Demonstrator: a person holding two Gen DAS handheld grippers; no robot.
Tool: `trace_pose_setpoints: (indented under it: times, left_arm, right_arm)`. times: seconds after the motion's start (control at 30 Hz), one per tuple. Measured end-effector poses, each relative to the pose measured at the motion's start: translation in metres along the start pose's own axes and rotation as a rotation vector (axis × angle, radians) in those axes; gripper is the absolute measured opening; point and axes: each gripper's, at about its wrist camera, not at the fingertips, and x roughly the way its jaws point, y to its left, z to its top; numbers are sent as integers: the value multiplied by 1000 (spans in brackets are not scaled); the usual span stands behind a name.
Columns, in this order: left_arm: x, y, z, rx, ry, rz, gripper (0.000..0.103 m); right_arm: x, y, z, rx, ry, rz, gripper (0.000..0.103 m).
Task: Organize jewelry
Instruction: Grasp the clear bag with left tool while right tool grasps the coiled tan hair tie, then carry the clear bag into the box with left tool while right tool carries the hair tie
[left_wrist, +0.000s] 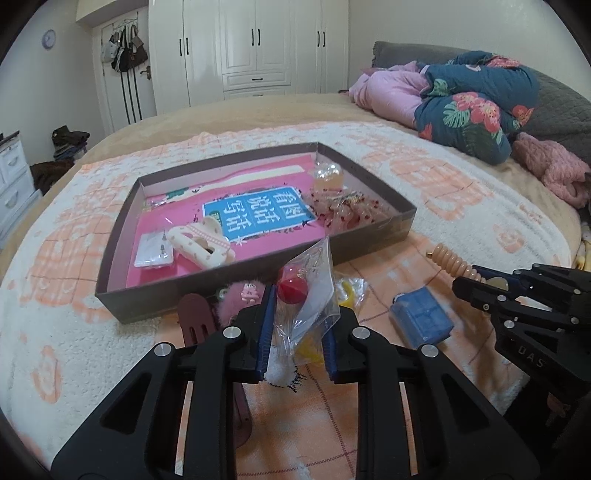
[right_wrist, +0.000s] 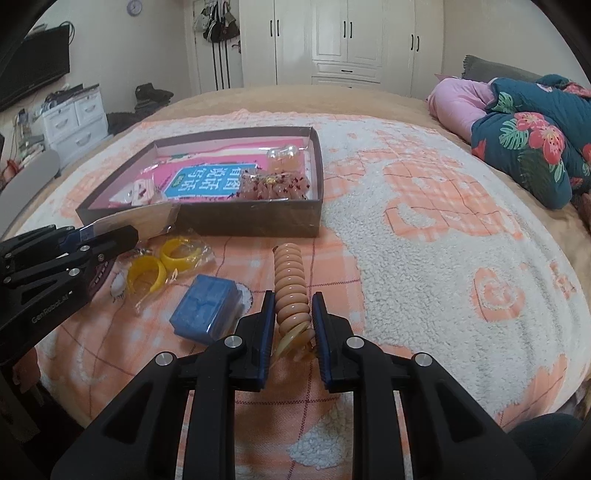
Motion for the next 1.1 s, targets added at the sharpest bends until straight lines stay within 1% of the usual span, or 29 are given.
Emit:
trace_pose_setpoints:
  times: [0.13,0.37,0.67,0.87,1.1]
  left_arm:
    - [-7,4,3,-24,-18,-9,15]
    - [-16,16,8,-67,-41,-23,15]
    - [-23,28,13,-105,-62,-6,15]
    - [-29,40,17,-133,-83,3,15]
    - [-33,55,20,-169,-98,21,15]
  right_arm:
    - [-5,-1,2,14,-21,35,20]
    - [-16,2,7,8,-66,70,19]
    - [-23,16,15,-42,-110,110,20]
    - [-25,24,21,-61,-124,144,19]
    - [-24,29,32,-75,-138,151,19]
